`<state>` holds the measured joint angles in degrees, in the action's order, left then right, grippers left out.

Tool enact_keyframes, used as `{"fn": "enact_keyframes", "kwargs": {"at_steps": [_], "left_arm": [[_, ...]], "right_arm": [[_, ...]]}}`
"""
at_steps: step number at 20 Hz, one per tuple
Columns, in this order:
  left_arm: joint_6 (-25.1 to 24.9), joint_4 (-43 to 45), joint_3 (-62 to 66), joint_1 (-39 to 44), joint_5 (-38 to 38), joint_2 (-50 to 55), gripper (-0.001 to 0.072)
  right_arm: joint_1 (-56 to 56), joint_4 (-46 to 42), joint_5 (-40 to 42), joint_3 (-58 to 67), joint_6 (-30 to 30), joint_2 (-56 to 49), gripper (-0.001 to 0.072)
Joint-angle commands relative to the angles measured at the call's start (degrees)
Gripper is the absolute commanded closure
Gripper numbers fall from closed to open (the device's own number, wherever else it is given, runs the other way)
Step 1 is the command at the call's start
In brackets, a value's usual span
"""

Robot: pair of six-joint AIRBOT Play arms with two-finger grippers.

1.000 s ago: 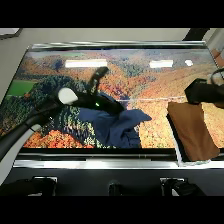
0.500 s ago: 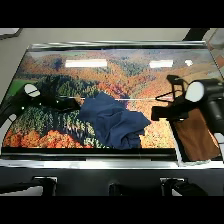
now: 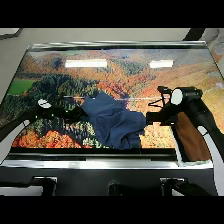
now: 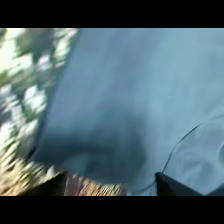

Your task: Fold the shirts.

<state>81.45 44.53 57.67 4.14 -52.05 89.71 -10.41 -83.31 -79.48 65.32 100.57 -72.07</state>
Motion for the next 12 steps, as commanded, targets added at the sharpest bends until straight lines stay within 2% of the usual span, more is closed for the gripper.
{"fn": "enact_keyframes", "kwargs": {"at_steps": [1, 3, 4, 6, 9, 12], "left_arm": [[0.28, -2.67, -0.46, 2.08, 7.48, 1.07, 0.0327], [1.31, -2.93, -0.46, 2.47, 9.55, 1.05, 0.0609], [1.27, -3.04, -0.46, 2.47, 9.51, 1.03, 0.0679], [1.03, -3.02, -0.46, 2.47, 8.90, 0.83, 0.0679], [0.85, -2.99, -0.46, 2.47, 7.91, 0.37, 0.0679], [0.85, -2.99, -0.46, 2.47, 7.96, -0.04, 0.0679]], "right_arm": [[-0.02, 0.00, 5.27, -4.42, 2.71, -0.31, -0.0001], [-0.02, 0.92, 10.19, -7.32, 2.78, -0.31, -0.0001], [-0.02, 1.79, 12.87, -8.39, 2.75, -0.39, -0.0001], [-0.02, 2.95, 15.65, -8.87, 2.67, -1.92, -0.0002], [-0.02, 7.61, 24.61, -8.87, 2.05, -4.42, -0.0002], [-0.02, 13.20, 26.95, -8.87, 2.08, -7.85, -0.0002]]}}
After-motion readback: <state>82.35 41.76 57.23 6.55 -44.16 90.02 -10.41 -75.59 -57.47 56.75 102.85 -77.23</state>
